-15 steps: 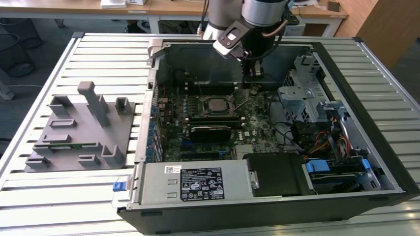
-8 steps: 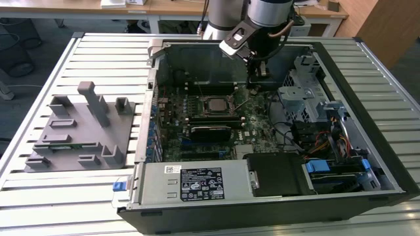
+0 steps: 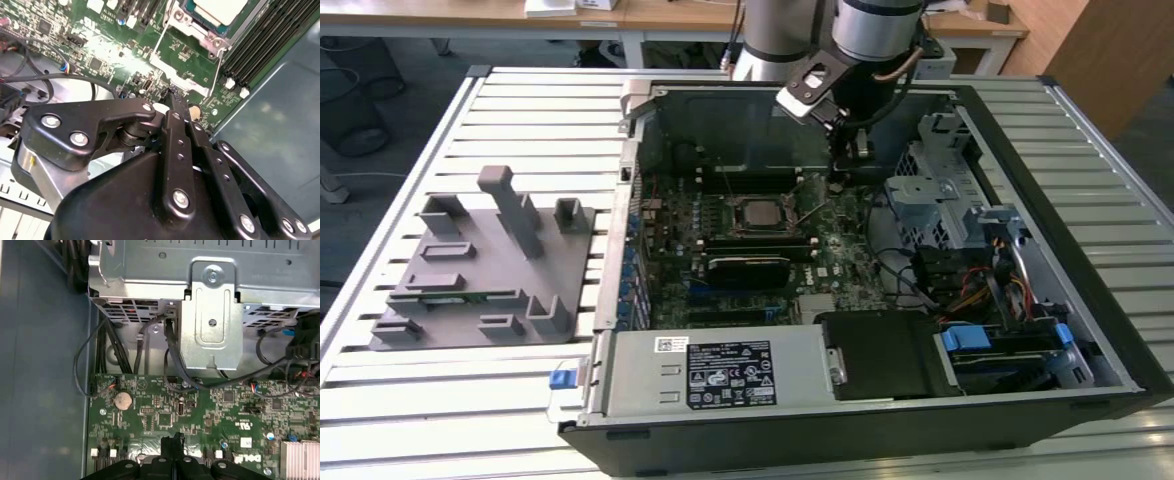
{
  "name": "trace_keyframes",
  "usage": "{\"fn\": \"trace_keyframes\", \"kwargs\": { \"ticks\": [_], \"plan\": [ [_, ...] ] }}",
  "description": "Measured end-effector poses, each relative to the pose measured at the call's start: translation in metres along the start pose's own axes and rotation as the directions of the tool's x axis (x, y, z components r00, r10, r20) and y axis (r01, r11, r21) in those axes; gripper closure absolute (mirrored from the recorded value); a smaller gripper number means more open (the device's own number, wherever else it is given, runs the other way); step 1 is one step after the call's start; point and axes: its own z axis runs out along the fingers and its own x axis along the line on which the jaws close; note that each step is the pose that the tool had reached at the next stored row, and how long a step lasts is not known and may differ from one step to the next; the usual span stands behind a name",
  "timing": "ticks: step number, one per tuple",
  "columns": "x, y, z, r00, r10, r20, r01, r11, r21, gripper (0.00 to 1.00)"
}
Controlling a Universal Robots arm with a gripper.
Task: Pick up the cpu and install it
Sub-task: 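Close the cpu cover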
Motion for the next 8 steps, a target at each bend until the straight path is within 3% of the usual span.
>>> {"fn": "trace_keyframes", "kwargs": {
  "ticks": [8],
  "plan": [
    [0.0016, 0.0046, 0.0121, 1.0, 0.0, 0.0001, 0.0, 1.0, 0.0001, 0.89]
  ]
}}
